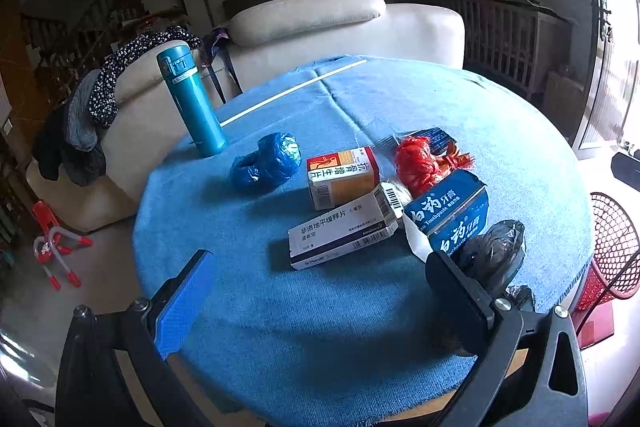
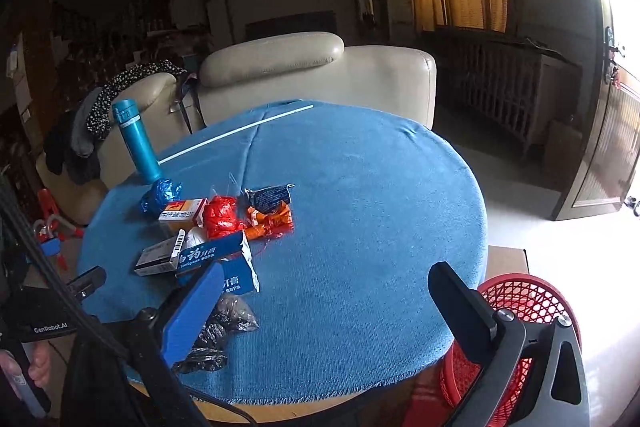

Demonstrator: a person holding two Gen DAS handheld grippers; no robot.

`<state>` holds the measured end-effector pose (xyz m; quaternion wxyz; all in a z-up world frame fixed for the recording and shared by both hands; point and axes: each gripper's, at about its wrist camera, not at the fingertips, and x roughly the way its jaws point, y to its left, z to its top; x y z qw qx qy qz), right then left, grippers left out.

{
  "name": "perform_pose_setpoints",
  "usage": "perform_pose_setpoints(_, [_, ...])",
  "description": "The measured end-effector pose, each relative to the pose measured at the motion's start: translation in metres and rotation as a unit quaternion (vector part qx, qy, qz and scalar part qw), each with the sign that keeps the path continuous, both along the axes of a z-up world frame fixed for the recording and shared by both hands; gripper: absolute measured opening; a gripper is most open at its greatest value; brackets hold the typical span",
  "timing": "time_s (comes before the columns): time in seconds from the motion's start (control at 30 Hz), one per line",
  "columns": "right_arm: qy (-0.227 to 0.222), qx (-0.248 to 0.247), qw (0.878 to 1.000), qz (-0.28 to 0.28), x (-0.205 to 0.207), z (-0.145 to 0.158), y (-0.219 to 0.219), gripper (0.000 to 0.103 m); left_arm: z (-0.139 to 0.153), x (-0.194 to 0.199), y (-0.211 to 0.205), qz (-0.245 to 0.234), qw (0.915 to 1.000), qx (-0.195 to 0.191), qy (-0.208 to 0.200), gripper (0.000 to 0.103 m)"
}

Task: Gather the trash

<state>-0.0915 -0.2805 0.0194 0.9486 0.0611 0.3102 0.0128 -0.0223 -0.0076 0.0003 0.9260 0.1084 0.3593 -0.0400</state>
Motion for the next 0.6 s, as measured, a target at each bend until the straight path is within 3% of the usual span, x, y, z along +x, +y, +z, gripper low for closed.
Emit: perform_pose_setpoints(0.6, [0.003, 0.009, 1.000, 0.004, 0.0016, -0.0018, 0.0029, 0.103, -0.0057, 0.0005, -0.0027, -0.006, 0.9999, -0.002, 0.010, 0.103])
